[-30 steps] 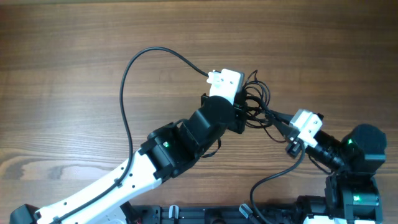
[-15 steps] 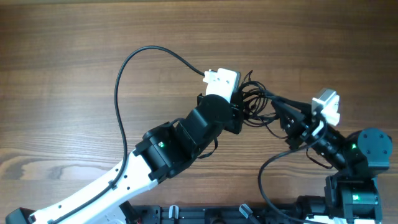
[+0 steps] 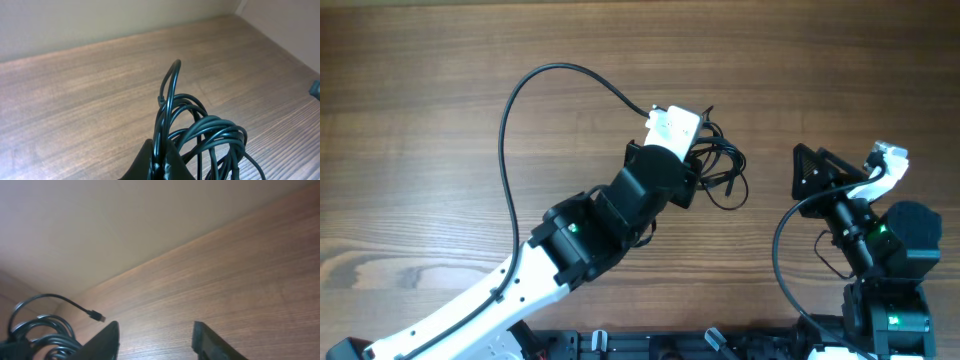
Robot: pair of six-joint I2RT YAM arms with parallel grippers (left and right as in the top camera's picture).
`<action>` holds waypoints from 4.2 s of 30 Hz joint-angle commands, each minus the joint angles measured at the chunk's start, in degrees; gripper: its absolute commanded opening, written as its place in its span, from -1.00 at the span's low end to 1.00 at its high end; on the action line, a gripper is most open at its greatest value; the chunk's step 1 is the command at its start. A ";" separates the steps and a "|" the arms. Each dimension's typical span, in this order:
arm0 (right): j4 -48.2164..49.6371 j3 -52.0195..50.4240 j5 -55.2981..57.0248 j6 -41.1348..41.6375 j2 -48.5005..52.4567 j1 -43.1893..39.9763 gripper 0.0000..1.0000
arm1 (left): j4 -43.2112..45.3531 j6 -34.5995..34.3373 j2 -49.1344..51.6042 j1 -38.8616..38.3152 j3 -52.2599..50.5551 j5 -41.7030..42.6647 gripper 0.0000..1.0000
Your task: Untangle cables
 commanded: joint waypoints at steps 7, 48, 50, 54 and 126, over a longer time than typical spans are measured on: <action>1.38 1.31 -37.38 -50.05 -0.57 -0.13 0.10 | 4.46 2.91 -1.88 -0.15 -0.11 6.49 -0.92; 0.39 1.31 -18.99 -73.44 0.61 -0.13 -0.79 | 8.28 -4.87 -1.81 -5.35 -0.11 5.16 -0.92; 0.26 1.31 -20.68 -67.38 0.61 -0.13 -0.92 | 8.31 -8.74 -1.81 -5.18 -0.11 1.81 -0.92; 2.19 1.31 -25.42 -57.40 0.59 -0.13 -0.91 | 7.04 -12.37 -1.81 -2.97 -0.11 1.62 -0.92; 5.55 1.31 -24.94 -16.57 0.59 -0.13 -0.91 | 14.27 14.19 -1.84 5.81 -0.11 28.13 1.00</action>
